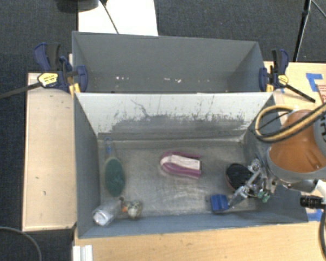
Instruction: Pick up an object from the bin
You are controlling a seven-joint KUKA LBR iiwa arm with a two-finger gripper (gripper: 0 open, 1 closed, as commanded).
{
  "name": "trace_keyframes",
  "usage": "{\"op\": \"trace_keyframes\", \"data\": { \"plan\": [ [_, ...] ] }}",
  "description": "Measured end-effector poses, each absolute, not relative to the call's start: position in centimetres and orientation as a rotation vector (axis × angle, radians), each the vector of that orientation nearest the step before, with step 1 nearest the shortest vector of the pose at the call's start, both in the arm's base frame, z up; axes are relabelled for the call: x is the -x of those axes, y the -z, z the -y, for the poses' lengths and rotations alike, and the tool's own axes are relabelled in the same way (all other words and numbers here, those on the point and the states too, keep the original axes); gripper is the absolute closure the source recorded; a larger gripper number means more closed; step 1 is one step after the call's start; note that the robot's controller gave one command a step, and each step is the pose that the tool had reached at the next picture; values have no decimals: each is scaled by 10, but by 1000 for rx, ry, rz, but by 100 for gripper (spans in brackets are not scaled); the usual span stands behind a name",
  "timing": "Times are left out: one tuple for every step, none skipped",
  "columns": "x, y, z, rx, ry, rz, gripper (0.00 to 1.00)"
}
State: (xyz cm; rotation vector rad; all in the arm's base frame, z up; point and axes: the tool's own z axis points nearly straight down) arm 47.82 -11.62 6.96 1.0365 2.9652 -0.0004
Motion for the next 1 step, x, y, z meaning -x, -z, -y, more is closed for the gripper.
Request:
{"op": "trace_keyframes", "data": {
  "plan": [
    [-479,-70,116,-1032,0,-2965,0]
  ]
}}
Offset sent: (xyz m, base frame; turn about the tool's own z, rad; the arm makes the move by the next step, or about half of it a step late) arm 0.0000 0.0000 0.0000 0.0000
